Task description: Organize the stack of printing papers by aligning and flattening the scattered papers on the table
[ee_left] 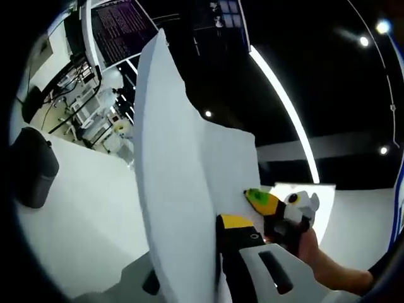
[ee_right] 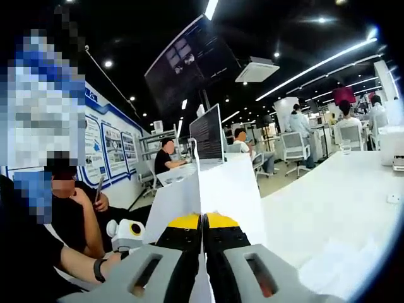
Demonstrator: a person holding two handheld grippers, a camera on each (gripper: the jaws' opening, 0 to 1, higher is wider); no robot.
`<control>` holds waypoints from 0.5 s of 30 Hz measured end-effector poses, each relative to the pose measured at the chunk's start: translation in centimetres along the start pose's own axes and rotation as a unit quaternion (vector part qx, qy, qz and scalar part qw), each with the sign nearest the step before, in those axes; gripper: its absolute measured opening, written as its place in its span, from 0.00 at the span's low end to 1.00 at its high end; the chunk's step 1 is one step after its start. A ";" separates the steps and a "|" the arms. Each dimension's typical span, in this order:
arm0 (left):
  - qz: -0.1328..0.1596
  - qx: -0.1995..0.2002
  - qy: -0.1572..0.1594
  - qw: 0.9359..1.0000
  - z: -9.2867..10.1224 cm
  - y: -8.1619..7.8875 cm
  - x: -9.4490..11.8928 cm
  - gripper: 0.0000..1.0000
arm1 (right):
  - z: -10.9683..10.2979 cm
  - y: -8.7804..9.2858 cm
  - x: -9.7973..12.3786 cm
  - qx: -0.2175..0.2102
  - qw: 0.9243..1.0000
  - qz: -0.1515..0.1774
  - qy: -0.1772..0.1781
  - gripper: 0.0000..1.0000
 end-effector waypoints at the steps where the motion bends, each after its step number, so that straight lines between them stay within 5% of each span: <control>1: 0.000 0.000 0.000 1.000 0.0 0.0 0.0 0.07 | 0.1 0.0 0.0 0.002 1.000 0.000 0.003 0.00; 15: 0.000 0.000 0.000 1.000 0.0 0.0 0.0 0.06 | 1.0 0.2 0.6 0.022 0.999 0.001 0.024 0.14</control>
Point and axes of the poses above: the point that each gripper's makers call its tool centre point, and the gripper's own axes: x roughly backward along the fingers, z roughly to its right, y roughly out of its underside, the point moved 5 cm from there along x, roughly backward along the fingers, and after that the axes turned 8 degrees about -y, right-handed, at the moved point
